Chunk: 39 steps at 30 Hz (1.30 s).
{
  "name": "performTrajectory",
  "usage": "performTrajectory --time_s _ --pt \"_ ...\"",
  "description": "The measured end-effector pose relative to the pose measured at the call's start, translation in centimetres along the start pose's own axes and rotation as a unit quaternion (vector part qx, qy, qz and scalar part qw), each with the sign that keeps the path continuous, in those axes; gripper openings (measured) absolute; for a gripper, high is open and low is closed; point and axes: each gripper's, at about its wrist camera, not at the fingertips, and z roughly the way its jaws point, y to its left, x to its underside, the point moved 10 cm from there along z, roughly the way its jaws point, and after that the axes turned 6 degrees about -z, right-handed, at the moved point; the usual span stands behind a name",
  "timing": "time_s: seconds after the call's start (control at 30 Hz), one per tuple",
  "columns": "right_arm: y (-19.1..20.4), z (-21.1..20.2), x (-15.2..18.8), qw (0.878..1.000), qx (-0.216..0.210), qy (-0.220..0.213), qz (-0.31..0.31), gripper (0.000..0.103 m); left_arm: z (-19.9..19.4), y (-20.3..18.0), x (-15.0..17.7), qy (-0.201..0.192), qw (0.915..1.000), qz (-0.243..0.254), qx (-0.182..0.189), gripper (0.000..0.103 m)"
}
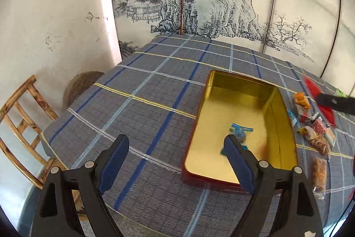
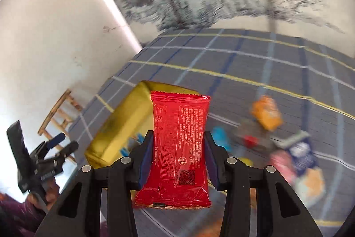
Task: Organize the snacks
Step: 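Grasp the red wrapper pack with the right gripper and drop it into the tin, then grasp the clear dough-twist bag with the right gripper while the left gripper grasps the yellow-wrapped cake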
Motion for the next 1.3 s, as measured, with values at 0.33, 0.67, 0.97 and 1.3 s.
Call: performTrajectory --time_s 0.33,0.67,0.97,1.3 --pt "5.3 13.6 -3.0 0.994 -0.016 0.105 -0.004 0.044 -0.7 0.1 0.5 -0.017 0.9988 0.045 0.0 0.085" --pt "4.2 6.4 -2.8 0.997 -0.046 0.009 0.057 0.054 -0.3 -0.2 1.3 -0.011 0.998 0.06 0.014 0.086" --pt "-6.6 -6.3 14.0 0.985 0.131 0.059 0.099 0.065 -0.9 -3.0 2.0 -0.012 0.9954 0.081 0.049 0.089" --pt "-5.2 -3.5 15.6 0.981 0.15 0.071 0.102 0.068 -2.6 -7.0 3.5 -0.014 0.9898 0.127 0.063 0.093"
